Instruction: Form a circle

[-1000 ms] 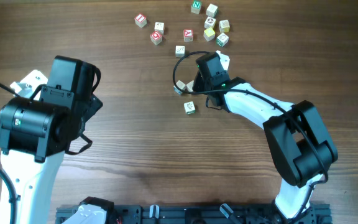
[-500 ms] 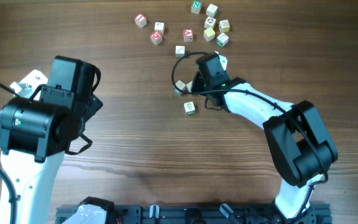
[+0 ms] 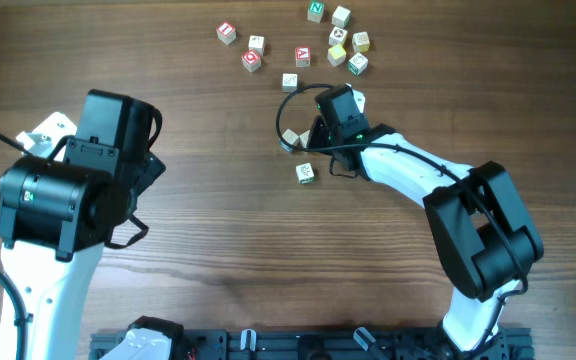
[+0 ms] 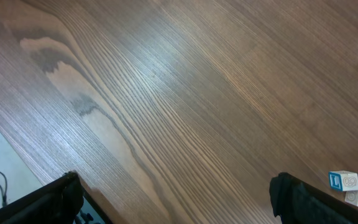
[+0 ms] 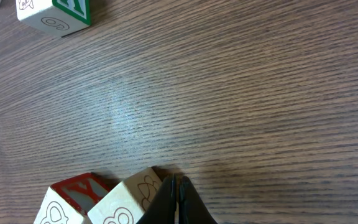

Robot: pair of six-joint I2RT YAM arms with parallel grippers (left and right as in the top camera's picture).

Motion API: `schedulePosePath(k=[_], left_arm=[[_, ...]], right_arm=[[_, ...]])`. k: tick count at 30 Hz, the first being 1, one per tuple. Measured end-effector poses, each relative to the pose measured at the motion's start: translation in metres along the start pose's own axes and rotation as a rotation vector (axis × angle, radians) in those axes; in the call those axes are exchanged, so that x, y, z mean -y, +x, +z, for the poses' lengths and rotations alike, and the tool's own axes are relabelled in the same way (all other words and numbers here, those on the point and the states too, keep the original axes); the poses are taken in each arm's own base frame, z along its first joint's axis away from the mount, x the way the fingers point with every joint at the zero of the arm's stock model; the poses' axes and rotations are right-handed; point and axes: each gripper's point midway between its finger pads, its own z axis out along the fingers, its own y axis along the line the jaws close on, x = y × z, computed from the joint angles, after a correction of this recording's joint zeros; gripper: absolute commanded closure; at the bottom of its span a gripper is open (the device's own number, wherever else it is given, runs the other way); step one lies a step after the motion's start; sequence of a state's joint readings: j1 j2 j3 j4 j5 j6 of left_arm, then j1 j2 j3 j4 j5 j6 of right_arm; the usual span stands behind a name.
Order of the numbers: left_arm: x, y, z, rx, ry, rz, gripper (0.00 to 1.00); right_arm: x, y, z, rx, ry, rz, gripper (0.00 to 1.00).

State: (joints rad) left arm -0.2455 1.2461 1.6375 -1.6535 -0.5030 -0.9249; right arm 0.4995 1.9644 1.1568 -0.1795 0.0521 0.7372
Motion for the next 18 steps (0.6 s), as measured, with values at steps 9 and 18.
schedulePosePath(k=[9,18], left_arm=[[0.000,0.000,0.000,0.000,0.000,0.000,0.00],[0.000,0.000,0.000,0.000,0.000,0.000,0.00]], right_arm=[[0.004,-0.003,0.000,0.020,0.024,-0.001,0.95],[-0.021,-0.046,-0.011,0.158,-0.017,-0.086,0.95]])
